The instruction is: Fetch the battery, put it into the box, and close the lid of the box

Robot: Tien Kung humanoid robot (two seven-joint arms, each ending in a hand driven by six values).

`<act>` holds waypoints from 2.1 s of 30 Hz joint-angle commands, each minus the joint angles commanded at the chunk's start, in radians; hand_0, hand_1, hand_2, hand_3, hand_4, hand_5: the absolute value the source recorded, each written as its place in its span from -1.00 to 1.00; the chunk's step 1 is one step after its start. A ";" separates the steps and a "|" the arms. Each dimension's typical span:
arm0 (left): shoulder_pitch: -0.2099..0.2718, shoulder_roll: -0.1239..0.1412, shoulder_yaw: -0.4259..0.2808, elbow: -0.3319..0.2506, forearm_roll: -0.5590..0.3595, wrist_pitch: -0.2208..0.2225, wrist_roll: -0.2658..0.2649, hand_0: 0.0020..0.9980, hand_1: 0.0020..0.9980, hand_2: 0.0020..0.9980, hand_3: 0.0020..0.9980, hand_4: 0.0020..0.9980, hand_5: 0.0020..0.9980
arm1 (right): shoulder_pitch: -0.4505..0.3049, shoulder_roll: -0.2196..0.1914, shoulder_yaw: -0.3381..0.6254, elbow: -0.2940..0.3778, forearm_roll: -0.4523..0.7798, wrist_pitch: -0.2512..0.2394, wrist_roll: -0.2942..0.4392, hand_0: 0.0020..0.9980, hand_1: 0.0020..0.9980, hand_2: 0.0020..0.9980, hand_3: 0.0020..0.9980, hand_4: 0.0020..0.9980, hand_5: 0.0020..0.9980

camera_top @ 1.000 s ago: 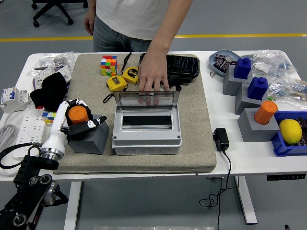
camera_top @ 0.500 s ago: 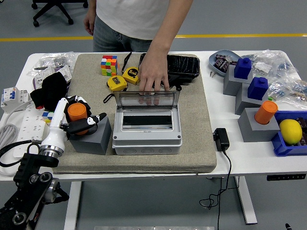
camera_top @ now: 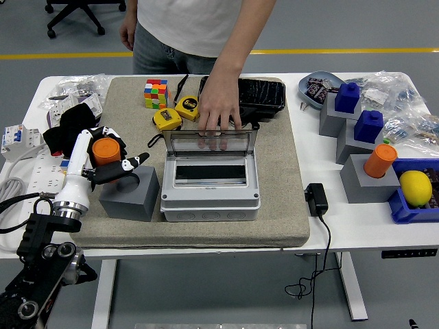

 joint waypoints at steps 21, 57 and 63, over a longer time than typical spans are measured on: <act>-0.050 0.091 0.243 -0.103 0.353 0.148 0.054 -0.91 -1.00 -0.99 -0.99 1.00 -0.44 | 0.000 -0.007 0.005 0.000 -0.009 0.000 0.001 0.51 0.35 0.38 0.46 1.00 0.99; -0.204 0.108 0.430 0.022 0.512 0.065 0.100 -0.92 -1.00 -1.00 -0.99 1.00 -1.00 | 0.007 -0.010 0.006 0.000 0.003 -0.001 0.003 0.51 0.35 0.38 0.46 1.00 1.00; -0.238 0.089 0.433 0.077 0.501 0.068 0.086 -0.92 -1.00 -1.00 -0.99 1.00 -1.00 | 0.009 -0.011 0.004 0.000 0.003 0.000 0.005 0.51 0.35 0.38 0.46 1.00 1.00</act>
